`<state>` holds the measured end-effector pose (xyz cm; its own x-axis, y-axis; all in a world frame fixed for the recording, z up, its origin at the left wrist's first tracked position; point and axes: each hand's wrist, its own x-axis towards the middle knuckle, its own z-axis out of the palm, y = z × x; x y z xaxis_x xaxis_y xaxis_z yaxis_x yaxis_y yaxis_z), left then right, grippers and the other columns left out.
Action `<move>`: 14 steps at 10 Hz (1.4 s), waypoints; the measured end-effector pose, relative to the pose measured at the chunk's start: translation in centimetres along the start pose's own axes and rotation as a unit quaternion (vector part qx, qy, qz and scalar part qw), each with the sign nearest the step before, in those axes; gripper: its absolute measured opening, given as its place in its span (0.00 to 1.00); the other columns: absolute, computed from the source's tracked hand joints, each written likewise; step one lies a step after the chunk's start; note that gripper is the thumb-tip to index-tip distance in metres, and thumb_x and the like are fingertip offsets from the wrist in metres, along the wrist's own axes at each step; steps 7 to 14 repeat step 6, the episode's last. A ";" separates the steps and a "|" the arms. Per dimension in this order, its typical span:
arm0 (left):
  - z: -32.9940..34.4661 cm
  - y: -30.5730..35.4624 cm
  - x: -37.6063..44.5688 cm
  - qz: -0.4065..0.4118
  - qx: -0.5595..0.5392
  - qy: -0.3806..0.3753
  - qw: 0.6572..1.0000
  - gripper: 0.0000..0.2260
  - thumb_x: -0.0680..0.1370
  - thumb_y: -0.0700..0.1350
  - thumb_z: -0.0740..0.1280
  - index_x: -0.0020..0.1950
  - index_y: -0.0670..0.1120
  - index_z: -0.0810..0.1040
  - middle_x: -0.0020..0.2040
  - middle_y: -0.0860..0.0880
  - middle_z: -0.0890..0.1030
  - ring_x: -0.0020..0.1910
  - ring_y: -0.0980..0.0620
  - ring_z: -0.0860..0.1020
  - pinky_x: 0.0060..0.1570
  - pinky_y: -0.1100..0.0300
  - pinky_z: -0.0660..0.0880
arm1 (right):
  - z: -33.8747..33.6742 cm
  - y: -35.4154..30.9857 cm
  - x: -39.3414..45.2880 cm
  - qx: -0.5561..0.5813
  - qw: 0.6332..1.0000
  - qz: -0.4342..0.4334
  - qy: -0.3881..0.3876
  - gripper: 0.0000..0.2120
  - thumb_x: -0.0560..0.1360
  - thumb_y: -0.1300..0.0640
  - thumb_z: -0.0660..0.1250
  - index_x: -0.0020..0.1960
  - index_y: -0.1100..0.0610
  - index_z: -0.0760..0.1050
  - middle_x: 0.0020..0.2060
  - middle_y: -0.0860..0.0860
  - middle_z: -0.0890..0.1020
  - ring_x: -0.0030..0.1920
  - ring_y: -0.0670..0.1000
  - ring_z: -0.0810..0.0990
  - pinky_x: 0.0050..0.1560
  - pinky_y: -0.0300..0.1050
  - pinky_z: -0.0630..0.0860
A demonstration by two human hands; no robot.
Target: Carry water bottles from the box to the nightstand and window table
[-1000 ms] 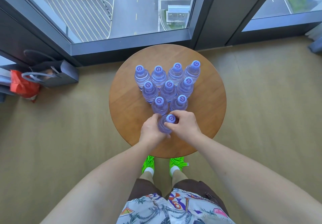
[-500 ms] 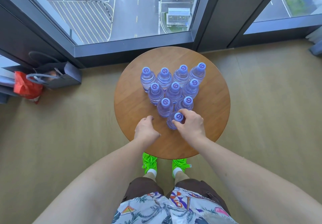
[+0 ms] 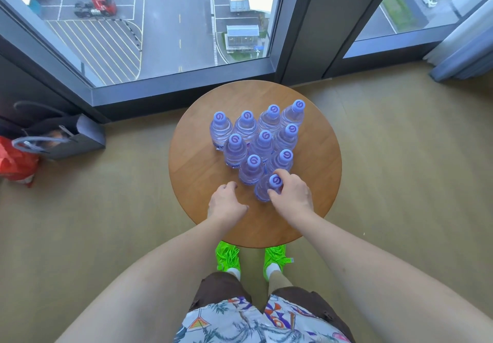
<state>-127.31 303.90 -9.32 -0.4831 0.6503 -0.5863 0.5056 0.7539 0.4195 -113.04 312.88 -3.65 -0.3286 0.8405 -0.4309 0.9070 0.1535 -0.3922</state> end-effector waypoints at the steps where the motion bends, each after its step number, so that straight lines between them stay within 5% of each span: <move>1: -1.5 0.1 0.0 0.011 -0.010 0.017 1.000 0.29 0.73 0.52 0.76 0.73 0.51 0.72 0.69 0.48 0.75 0.69 0.45 0.74 0.63 0.54 0.71 | -0.4 -0.3 -0.5 -0.016 1.000 0.012 -0.021 0.28 0.77 0.50 0.69 0.75 0.50 0.68 0.60 0.57 0.78 0.62 0.61 0.78 0.62 0.50 0.72; 3: -3.0 0.8 -2.1 0.017 -0.026 0.060 0.998 0.29 0.73 0.53 0.76 0.71 0.52 0.73 0.67 0.48 0.76 0.67 0.44 0.75 0.61 0.53 0.72 | -2.4 -0.8 -2.7 -0.016 1.000 -0.001 -0.021 0.32 0.76 0.50 0.69 0.78 0.50 0.64 0.63 0.56 0.77 0.64 0.60 0.77 0.64 0.51 0.73; 6: -4.1 5.1 -10.8 0.058 -0.050 0.155 0.985 0.21 0.71 0.53 0.74 0.62 0.53 0.76 0.59 0.50 0.77 0.61 0.45 0.77 0.49 0.57 0.68 | -7.5 1.2 -8.2 -0.018 0.994 -0.112 0.001 0.24 0.76 0.50 0.70 0.70 0.53 0.72 0.61 0.57 0.77 0.63 0.60 0.78 0.61 0.50 0.74; 14: -4.1 5.1 -10.8 0.058 -0.050 0.155 0.985 0.21 0.71 0.53 0.74 0.62 0.53 0.76 0.59 0.50 0.77 0.61 0.45 0.77 0.49 0.57 0.68 | -7.5 1.2 -8.2 -0.018 0.994 -0.112 0.001 0.24 0.76 0.50 0.70 0.70 0.53 0.72 0.61 0.57 0.77 0.63 0.60 0.78 0.61 0.50 0.74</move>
